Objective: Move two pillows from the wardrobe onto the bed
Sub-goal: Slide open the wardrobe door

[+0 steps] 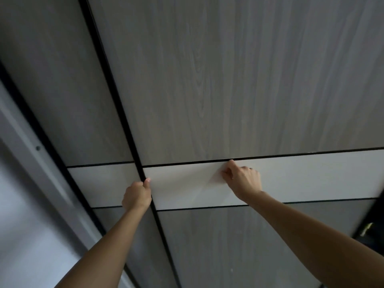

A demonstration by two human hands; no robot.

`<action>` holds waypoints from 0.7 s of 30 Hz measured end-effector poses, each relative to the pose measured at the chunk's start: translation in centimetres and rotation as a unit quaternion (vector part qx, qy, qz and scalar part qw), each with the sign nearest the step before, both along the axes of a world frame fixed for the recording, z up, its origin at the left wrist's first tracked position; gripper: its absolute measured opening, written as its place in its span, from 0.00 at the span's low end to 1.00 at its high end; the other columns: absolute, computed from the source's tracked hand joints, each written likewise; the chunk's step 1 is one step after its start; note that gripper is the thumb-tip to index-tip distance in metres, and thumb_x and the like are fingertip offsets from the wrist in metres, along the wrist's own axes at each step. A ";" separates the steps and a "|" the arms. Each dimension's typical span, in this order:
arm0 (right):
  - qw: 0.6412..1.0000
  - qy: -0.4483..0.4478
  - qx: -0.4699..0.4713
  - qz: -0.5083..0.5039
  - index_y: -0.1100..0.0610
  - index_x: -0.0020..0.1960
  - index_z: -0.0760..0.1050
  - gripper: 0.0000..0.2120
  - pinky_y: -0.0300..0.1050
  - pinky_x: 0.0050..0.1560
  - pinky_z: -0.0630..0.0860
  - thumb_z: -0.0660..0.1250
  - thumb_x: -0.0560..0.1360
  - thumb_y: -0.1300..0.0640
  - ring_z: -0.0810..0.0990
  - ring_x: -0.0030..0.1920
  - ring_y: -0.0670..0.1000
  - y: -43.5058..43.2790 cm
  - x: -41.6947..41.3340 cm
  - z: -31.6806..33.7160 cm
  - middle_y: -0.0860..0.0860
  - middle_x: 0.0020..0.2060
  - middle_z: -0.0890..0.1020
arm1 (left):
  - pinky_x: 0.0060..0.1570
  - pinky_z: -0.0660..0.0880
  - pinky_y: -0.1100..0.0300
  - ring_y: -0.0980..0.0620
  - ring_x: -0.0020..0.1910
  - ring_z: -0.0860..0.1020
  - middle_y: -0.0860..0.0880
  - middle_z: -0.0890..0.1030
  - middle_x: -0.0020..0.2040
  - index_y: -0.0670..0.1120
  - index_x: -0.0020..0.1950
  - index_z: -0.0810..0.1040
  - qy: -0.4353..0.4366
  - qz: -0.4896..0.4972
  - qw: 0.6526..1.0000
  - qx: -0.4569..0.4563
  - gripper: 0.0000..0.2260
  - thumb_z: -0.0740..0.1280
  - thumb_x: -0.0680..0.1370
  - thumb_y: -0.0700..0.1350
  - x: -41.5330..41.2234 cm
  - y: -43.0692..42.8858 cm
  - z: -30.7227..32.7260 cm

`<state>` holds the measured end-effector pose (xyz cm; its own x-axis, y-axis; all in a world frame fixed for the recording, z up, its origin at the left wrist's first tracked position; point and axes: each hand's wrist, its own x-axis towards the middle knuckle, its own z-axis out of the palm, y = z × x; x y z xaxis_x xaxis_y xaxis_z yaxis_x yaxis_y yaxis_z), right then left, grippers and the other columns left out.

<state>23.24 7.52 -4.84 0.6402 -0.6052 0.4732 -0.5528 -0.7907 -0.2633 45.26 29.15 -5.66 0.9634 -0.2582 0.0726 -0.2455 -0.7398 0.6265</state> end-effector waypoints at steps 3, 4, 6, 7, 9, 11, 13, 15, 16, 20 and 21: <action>1.000 -0.004 0.019 -0.011 0.52 0.46 0.67 0.10 0.47 0.32 0.64 0.61 0.75 0.45 0.79 0.37 0.62 1.9 1.8 -0.1 0.57 0.35 0.82 | 0.48 0.80 0.46 0.37 0.45 0.82 0.36 0.83 0.44 0.40 0.46 0.79 0.009 -0.073 0.997 -0.024 0.21 0.56 0.79 0.55 1.7 1.2 0.2; 1.000 -0.001 0.022 -0.014 0.52 0.47 0.67 0.11 0.47 0.33 0.64 0.61 0.76 0.45 0.79 0.37 0.62 2.4 2.4 0.0 0.58 0.36 0.82 | 0.47 0.80 0.45 0.37 0.45 0.82 0.35 0.83 0.45 0.39 0.47 0.79 0.001 -0.098 0.995 -0.027 0.20 0.57 0.79 0.55 1.9 1.3 0.3; 0.999 0.003 0.031 -0.019 0.53 0.48 0.66 0.11 0.47 0.33 0.64 0.61 0.76 0.45 0.78 0.38 0.62 3.3 3.4 0.0 0.58 0.37 0.82 | 0.45 0.80 0.43 0.36 0.44 0.82 0.34 0.83 0.45 0.38 0.47 0.79 -0.017 -0.120 0.992 -0.029 0.21 0.57 0.79 0.54 2.1 1.4 0.5; 0.999 0.002 0.038 -0.022 0.53 0.48 0.66 0.11 0.47 0.33 0.64 0.60 0.76 0.46 0.79 0.38 0.62 3.7 3.8 -0.1 0.59 0.37 0.82 | 0.46 0.80 0.44 0.36 0.44 0.82 0.34 0.83 0.45 0.38 0.46 0.78 -0.024 -0.120 0.992 -0.026 0.21 0.57 0.79 0.55 2.2 1.5 0.7; 0.998 -0.002 0.057 -0.027 0.54 0.48 0.66 0.11 0.48 0.34 0.63 0.60 0.76 0.47 0.78 0.39 0.63 4.5 4.7 -0.2 0.59 0.38 0.82 | 0.47 0.80 0.45 0.36 0.43 0.81 0.35 0.83 0.45 0.38 0.46 0.78 -0.033 -0.113 0.993 -0.010 0.20 0.58 0.79 0.55 2.7 2.2 0.9; 0.997 -0.004 0.072 -0.025 0.54 0.49 0.66 0.11 0.48 0.34 0.63 0.60 0.77 0.47 0.78 0.39 0.63 5.2 5.5 -0.2 0.59 0.39 0.82 | 0.48 0.79 0.46 0.36 0.44 0.81 0.35 0.83 0.47 0.40 0.46 0.77 -0.039 -0.114 0.993 0.013 0.17 0.60 0.78 0.54 3.3 3.1 1.0; 0.996 -0.007 0.086 -0.015 0.55 0.48 0.67 0.11 0.47 0.33 0.63 0.61 0.76 0.47 0.78 0.39 0.63 5.8 6.1 -0.1 0.59 0.39 0.82 | 0.49 0.78 0.48 0.37 0.46 0.81 0.37 0.82 0.49 0.41 0.46 0.77 -0.037 -0.117 0.992 0.032 0.13 0.62 0.77 0.51 3.7 3.8 1.0; 0.994 -0.019 0.104 -0.001 0.54 0.46 0.68 0.11 0.47 0.33 0.65 0.62 0.75 0.46 0.78 0.40 0.63 5.7 5.6 0.1 0.58 0.39 0.83 | 0.49 0.76 0.51 0.39 0.49 0.79 0.39 0.82 0.50 0.42 0.47 0.77 -0.033 -0.130 0.990 0.050 0.10 0.64 0.76 0.49 3.3 3.8 0.7; 0.993 -0.027 0.111 0.001 0.53 0.45 0.68 0.12 0.47 0.33 0.65 0.62 0.75 0.45 0.78 0.40 0.62 5.3 4.9 0.2 0.57 0.39 0.83 | 0.49 0.75 0.52 0.40 0.50 0.79 0.41 0.82 0.50 0.43 0.48 0.76 -0.031 -0.142 0.988 0.061 0.09 0.64 0.76 0.49 2.7 3.6 0.6; 0.991 -0.050 0.112 -0.049 0.51 0.44 0.71 0.14 0.45 0.34 0.65 0.62 0.74 0.40 0.79 0.40 0.60 1.6 -1.8 -0.7 0.53 0.39 0.84 | 0.44 0.76 0.53 0.41 0.45 0.79 0.43 0.83 0.45 0.48 0.40 0.75 -0.030 -0.208 0.973 0.096 0.06 0.64 0.75 0.48 -2.0 0.6 -0.2; 0.990 -0.047 0.111 -0.069 0.51 0.45 0.72 0.14 0.45 0.35 0.66 0.62 0.74 0.40 0.80 0.41 0.59 0.3 -4.2 -1.2 0.52 0.40 0.84 | 0.43 0.76 0.53 0.41 0.44 0.80 0.43 0.83 0.43 0.48 0.39 0.74 -0.031 -0.228 0.968 0.103 0.07 0.64 0.75 0.48 -3.6 -0.7 -0.5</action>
